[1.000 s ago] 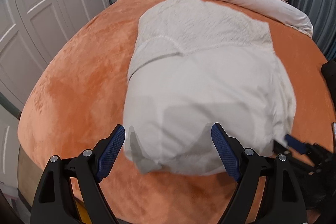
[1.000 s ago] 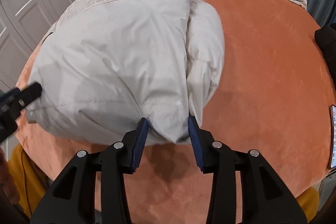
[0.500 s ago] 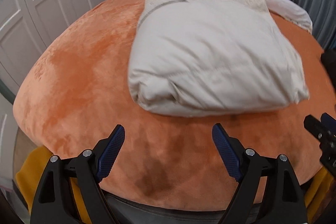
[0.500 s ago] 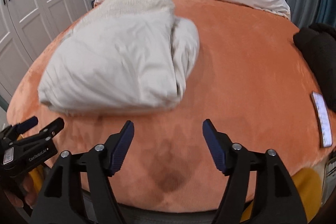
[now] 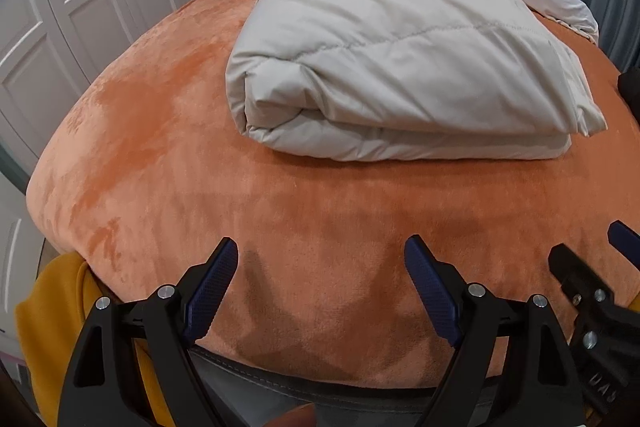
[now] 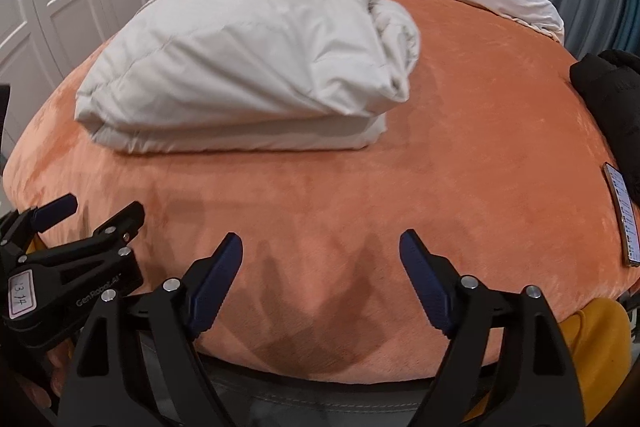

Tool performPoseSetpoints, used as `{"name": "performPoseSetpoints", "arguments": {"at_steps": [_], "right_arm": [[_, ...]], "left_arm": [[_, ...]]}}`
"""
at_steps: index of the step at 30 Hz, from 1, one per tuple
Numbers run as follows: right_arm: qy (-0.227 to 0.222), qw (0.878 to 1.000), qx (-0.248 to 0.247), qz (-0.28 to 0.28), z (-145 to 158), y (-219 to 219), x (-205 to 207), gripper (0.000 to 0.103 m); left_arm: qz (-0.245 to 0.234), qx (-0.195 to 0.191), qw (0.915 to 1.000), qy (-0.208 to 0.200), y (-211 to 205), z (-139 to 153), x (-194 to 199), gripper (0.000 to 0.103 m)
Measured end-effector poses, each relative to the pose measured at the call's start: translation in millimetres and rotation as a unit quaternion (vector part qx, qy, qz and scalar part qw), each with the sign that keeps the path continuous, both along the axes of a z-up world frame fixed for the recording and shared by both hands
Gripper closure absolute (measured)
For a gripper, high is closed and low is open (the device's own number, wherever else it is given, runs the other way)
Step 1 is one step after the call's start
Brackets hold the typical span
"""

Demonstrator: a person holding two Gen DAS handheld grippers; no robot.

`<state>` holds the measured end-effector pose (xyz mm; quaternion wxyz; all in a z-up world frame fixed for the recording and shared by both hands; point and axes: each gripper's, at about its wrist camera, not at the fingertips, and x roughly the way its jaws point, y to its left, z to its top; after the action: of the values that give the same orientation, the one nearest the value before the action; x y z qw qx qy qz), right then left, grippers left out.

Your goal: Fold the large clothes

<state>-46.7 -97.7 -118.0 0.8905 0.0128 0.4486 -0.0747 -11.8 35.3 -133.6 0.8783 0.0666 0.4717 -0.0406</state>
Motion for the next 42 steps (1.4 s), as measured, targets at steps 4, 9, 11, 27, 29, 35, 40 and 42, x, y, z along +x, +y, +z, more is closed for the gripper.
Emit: {"name": "performPoseSetpoints", "arguments": {"at_steps": [4,9,11,27,29,35,40,42], "right_arm": [[0.004,1.000,-0.002,0.005,-3,5,-1,0.025],[-0.003,1.000,-0.002,0.003,1,9,-1,0.025],[-0.004,1.000,0.000,0.002,2,10,-2,0.025],[-0.005,1.000,0.000,-0.005,2,10,-5,0.025],[-0.005,1.000,-0.001,-0.006,2,11,-5,0.025],[-0.008,1.000,0.000,-0.009,3,12,-7,0.025],[-0.014,1.000,0.004,-0.015,8,9,-8,0.025],[-0.016,1.000,0.005,-0.018,9,9,-9,0.025]], "left_arm": [[0.001,0.000,1.0000,-0.001,0,-1,-1,0.020],[-0.001,0.002,0.9999,-0.011,-3,6,-5,0.021],[0.001,0.003,0.9999,-0.013,-4,8,-6,0.021],[0.000,0.007,0.9998,-0.020,-6,10,-9,0.025],[0.000,0.007,0.9998,-0.021,-6,11,-10,0.025],[0.000,0.007,0.9997,-0.022,-7,12,-10,0.026],[0.003,0.002,0.9998,-0.022,-10,17,-11,0.026],[0.003,0.000,0.9998,-0.020,-11,19,-10,0.027]]}}
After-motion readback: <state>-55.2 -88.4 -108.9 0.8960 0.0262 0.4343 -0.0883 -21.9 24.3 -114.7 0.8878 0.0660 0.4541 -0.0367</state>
